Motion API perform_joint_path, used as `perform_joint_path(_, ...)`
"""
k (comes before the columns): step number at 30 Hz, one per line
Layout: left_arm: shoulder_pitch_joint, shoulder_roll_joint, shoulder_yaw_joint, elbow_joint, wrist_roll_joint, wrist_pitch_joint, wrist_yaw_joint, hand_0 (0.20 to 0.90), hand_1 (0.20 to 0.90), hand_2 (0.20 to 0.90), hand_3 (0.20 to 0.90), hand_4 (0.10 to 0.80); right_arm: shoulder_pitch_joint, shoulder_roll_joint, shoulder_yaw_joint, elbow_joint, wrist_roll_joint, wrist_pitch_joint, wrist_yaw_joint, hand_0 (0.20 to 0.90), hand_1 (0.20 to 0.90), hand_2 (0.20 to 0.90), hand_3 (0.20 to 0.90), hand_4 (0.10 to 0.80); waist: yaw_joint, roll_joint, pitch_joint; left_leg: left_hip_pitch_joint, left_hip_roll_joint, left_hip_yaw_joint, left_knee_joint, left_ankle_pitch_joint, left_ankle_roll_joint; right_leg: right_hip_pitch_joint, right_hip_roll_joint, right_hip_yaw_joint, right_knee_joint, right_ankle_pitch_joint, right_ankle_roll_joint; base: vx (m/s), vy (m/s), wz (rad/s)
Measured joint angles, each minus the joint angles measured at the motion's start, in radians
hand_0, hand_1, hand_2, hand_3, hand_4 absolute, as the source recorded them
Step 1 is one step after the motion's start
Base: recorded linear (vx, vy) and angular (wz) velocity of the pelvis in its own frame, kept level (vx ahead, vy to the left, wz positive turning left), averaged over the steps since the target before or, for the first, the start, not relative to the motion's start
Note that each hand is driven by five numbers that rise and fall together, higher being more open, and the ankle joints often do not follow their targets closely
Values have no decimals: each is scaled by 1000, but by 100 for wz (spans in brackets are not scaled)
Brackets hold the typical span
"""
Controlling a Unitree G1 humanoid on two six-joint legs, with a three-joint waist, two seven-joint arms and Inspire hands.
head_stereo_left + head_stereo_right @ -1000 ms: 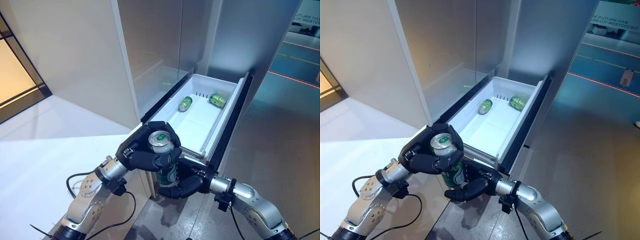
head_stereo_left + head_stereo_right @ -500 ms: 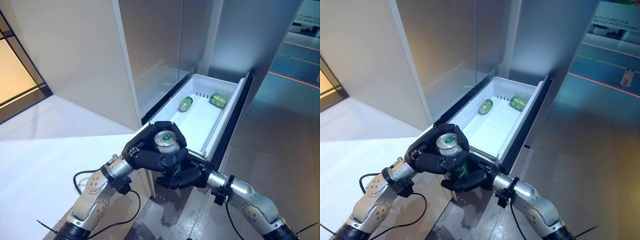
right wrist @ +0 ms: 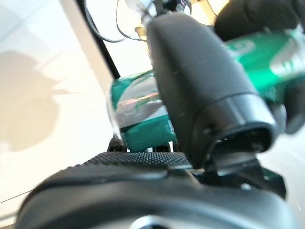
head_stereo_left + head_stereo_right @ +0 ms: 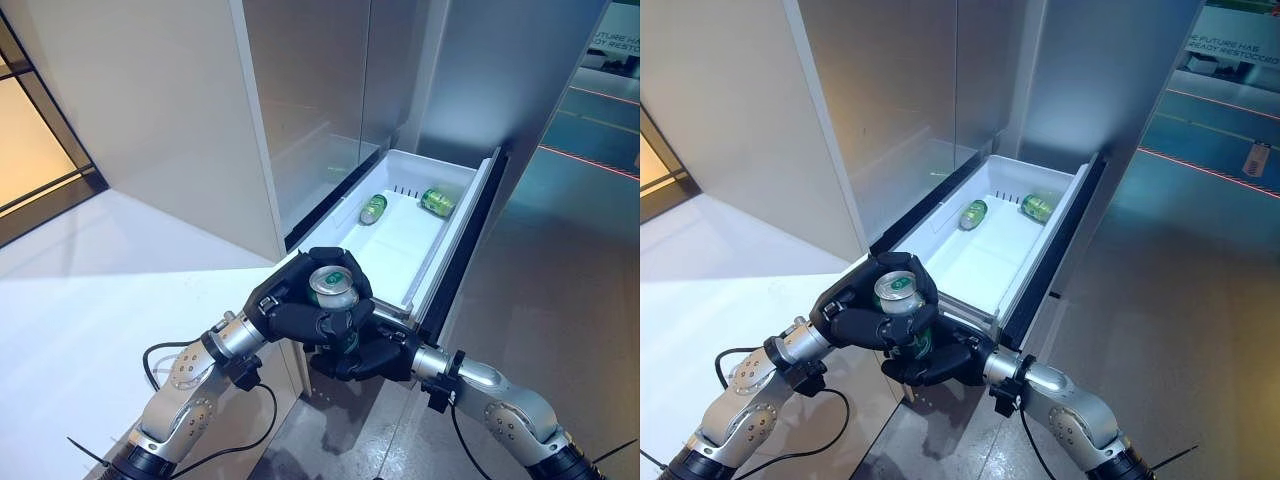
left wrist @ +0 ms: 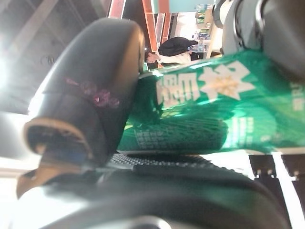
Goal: Put drinks into fridge and close the fridge
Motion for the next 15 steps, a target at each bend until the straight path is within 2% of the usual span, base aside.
perform_joint_path(15,0,-14,3,1,-50,6,23,300,300,300,200,100,-8,1,0,-11,3,-17,-31,300,300,300,200,100,0,-2,-1,2,1,-1,0,0,0,1,0,0,0,0,0,0,0,0)
